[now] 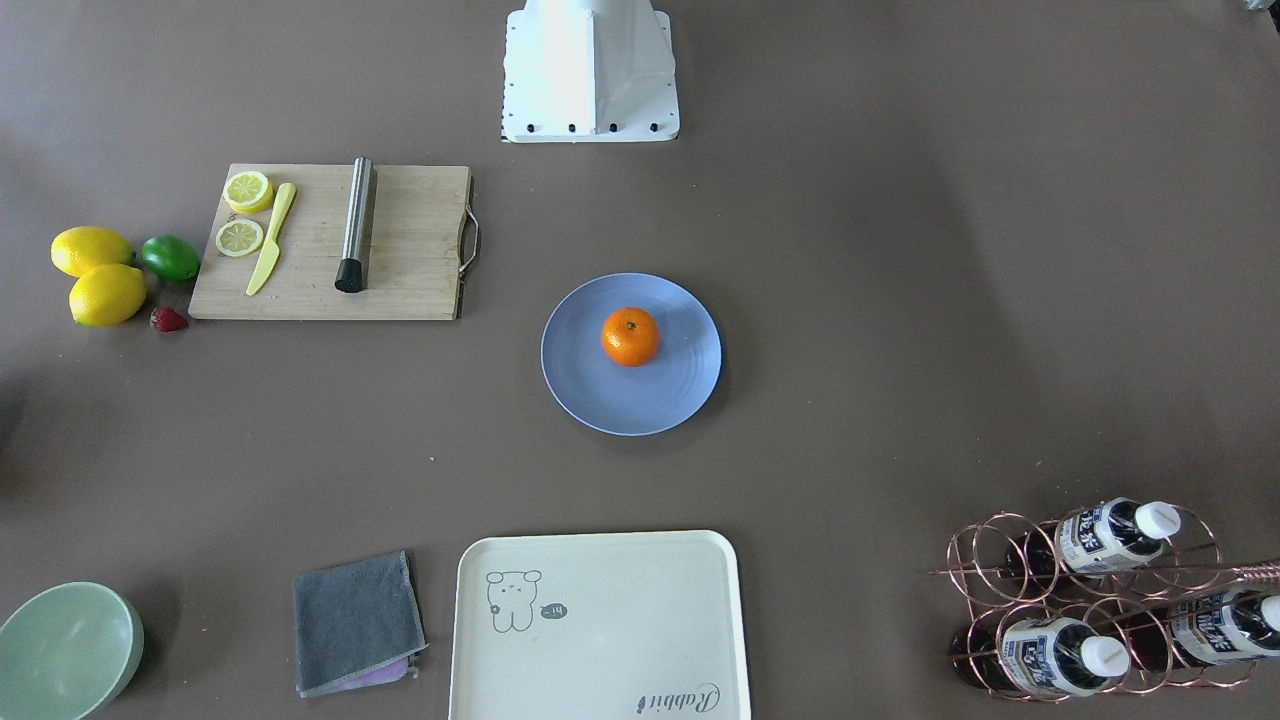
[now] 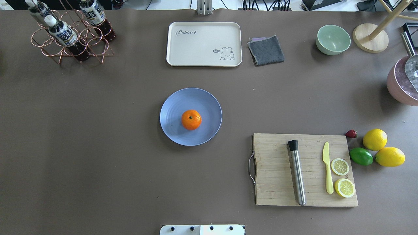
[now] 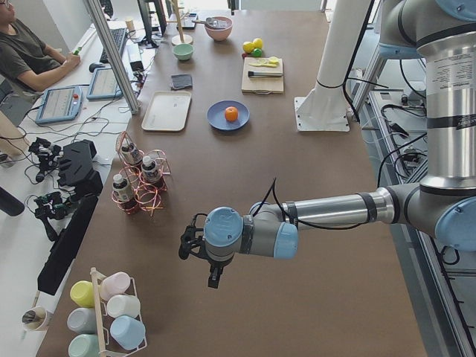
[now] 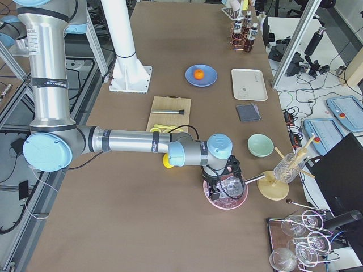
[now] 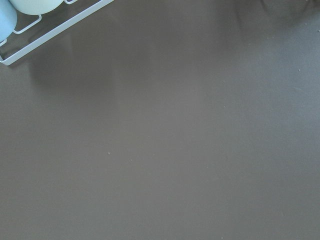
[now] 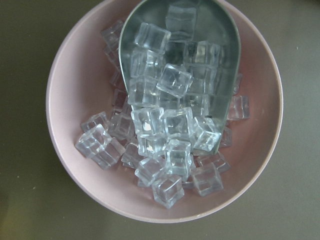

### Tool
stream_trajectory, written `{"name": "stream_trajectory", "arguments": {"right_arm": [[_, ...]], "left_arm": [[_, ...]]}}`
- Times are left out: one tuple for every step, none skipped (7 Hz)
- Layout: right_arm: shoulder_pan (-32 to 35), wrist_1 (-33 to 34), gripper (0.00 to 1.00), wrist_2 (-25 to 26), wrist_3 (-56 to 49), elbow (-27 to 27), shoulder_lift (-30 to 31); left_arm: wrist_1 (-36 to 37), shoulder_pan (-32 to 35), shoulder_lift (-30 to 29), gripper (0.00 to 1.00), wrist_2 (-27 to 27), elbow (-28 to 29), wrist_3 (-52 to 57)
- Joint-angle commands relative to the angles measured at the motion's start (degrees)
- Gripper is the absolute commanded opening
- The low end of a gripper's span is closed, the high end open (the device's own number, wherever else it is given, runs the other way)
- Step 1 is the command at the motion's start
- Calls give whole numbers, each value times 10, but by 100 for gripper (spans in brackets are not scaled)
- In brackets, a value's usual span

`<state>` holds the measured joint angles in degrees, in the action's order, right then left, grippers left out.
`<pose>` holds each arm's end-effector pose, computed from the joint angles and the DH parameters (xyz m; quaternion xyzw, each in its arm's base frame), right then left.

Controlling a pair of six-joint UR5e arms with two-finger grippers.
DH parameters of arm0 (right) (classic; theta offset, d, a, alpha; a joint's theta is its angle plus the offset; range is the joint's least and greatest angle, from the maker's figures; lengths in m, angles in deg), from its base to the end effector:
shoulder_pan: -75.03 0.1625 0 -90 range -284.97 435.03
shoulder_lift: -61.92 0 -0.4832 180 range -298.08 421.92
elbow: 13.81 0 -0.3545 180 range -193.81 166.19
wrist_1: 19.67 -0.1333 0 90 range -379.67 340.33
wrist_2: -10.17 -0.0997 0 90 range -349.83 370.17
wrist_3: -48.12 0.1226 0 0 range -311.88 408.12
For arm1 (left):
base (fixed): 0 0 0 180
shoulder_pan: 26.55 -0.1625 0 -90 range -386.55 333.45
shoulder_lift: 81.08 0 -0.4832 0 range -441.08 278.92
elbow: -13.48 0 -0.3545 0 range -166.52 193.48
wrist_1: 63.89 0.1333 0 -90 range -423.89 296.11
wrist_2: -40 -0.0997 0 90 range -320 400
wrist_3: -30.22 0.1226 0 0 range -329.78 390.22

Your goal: Pick orange to plate

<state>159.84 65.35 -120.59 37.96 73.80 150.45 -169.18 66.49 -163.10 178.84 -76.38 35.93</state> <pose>0.0103 -0.4758 0.7368 0.0483 -0.3463 -0.1373 0.9268 -0.0618 -0.3901 0.7587 0.0882 0.4071 0.0470 0.9079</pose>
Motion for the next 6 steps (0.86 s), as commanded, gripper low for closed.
{"name": "stream_trajectory", "arguments": {"right_arm": [[0, 1, 100, 0, 1, -2, -8], [0, 1, 100, -3, 1, -1, -9], [0, 1, 100, -3, 1, -2, -14], [-1, 1, 100, -2, 1, 1, -17], [-5, 1, 100, 1, 2, 0, -21], [-21, 0, 100, 4, 5, -2, -26]], "left_arm": [[-1, -7, -2, 98, -4, 2, 0], [-1, -6, -2, 98, -4, 4, 0], [-1, -6, -1, 98, -4, 4, -1], [-1, -7, 0, 98, -4, 7, 0], [-2, -7, -1, 98, -3, 10, -1], [-3, -8, -2, 98, 3, 2, -23]]}}
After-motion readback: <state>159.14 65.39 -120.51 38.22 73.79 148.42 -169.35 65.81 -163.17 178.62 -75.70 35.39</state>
